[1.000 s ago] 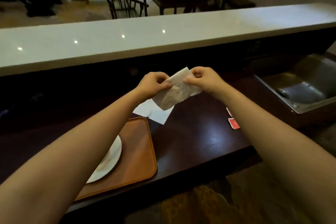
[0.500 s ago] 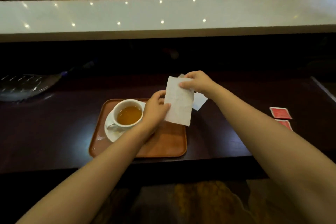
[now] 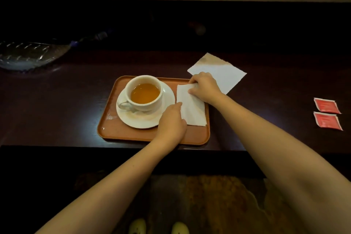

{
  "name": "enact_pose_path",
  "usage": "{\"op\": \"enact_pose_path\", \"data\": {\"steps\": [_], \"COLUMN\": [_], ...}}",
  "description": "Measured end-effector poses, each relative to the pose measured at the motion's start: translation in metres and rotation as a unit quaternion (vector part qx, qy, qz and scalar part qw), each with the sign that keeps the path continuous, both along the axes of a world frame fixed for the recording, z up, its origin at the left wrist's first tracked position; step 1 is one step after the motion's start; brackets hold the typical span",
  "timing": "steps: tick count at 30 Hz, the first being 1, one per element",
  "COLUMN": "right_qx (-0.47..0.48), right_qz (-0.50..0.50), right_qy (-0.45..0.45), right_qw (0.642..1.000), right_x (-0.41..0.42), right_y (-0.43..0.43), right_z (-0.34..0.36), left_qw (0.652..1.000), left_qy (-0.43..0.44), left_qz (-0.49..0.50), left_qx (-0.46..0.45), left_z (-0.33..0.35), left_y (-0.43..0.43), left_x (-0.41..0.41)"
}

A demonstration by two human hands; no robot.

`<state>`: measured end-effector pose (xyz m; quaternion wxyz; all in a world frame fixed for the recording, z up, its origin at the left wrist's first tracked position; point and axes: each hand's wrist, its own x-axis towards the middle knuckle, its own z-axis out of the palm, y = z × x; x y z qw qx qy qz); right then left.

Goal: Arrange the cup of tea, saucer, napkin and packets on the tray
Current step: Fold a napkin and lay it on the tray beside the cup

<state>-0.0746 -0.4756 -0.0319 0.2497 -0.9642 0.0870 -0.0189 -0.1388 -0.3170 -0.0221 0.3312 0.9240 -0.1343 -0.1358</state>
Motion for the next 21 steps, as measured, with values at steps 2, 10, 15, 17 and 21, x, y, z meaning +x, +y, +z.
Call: {"op": "enact_pose_path", "data": {"steps": [2,10,15,17,21], "right_qx": [-0.009,-0.131,-0.163,-0.18,-0.179], "right_qz": [-0.012,-0.08,-0.056,-0.072,-0.087], "right_qy": [-0.025,0.032,-0.019,-0.038,-0.052], "right_qw": [1.0,0.988,0.985,0.98,0.979], "right_x": [0.0,-0.018,-0.04,-0.052,-0.08], "right_y": [-0.004,-0.07,-0.084,-0.087,-0.095], "right_z": [-0.004,-0.009,-0.016,-0.016,-0.014], "left_qw": [0.999,0.99,0.979,0.97,0.95], "left_qy": [-0.03,-0.129,-0.15,-0.159,-0.142], "left_qz": [0.0,-0.058,-0.139,-0.183,-0.276], "left_qx": [0.024,0.019,-0.002,0.016,0.036], "left_z": [0.002,0.019,0.017,0.012,0.001], "left_y": [0.0,-0.017,-0.06,-0.081,-0.117], "left_x": [-0.004,0.006,0.028,0.035,0.035]}}
